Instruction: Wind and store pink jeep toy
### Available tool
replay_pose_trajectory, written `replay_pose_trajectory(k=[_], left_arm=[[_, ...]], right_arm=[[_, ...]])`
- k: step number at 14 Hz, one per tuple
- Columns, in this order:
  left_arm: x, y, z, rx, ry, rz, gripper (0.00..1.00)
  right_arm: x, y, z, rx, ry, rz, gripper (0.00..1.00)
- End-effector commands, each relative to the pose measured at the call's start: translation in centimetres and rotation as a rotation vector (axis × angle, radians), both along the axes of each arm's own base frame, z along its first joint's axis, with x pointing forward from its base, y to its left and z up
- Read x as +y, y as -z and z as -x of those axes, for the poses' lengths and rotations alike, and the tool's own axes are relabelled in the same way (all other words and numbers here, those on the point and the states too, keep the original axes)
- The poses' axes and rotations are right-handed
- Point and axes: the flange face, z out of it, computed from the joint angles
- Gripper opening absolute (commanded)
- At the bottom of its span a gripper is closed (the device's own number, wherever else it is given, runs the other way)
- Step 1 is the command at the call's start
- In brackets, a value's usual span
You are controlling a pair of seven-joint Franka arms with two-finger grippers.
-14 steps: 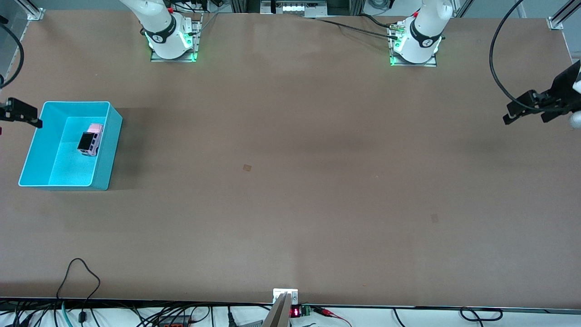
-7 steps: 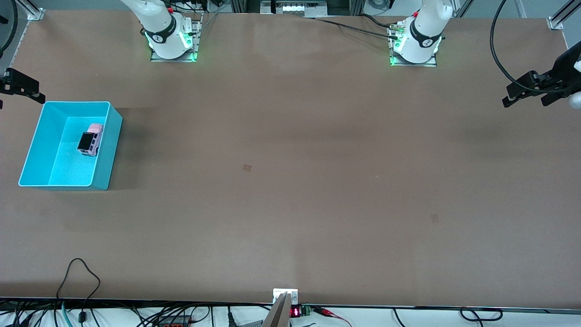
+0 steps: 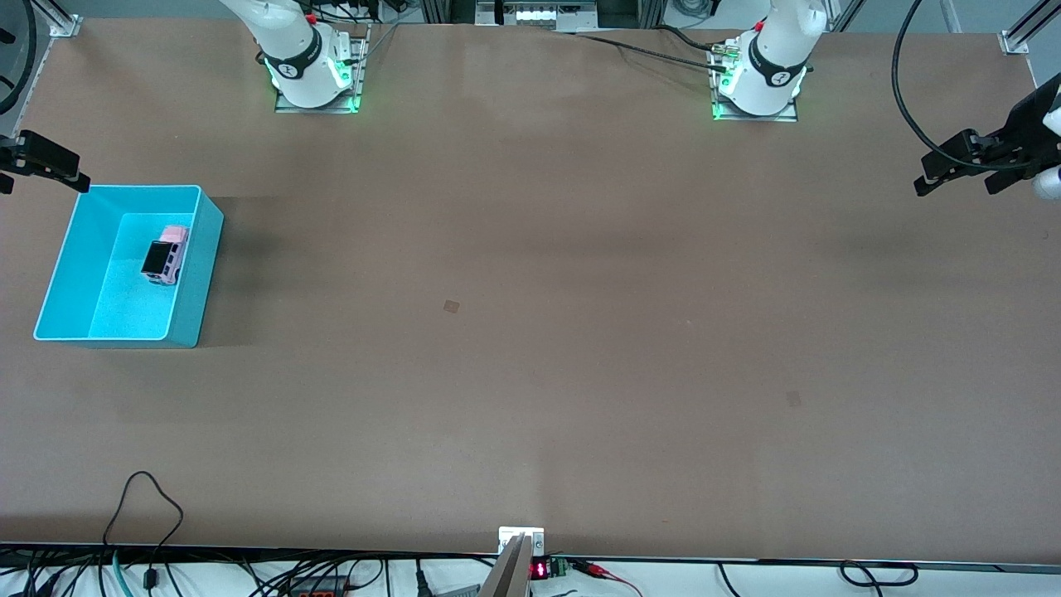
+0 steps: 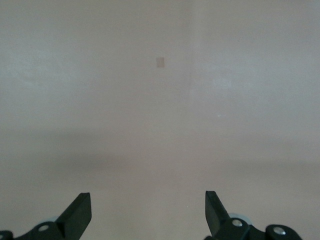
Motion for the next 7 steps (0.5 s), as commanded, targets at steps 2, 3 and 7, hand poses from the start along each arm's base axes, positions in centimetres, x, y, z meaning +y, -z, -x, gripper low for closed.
replay_pose_trajectory(k=[2,3,7], left_arm=[[-0.4,-0.3,0.3,0.007,0.001,-0.019,1.00],[-0.4,-0.4,0.3,0.006,0.003,-0.019,1.00],[-1.4,-0.9,0.2,-0.008,0.018,-0.021,1.00]], right_arm=[[0.2,0.0,-0.1,0.001,0.021,0.004,1.00],[0.2,-0.1,0.0,-0.001,0.021,0.001,1.00],[0.1,-0.1,0.0,-0.001,0.022,0.006,1.00]])
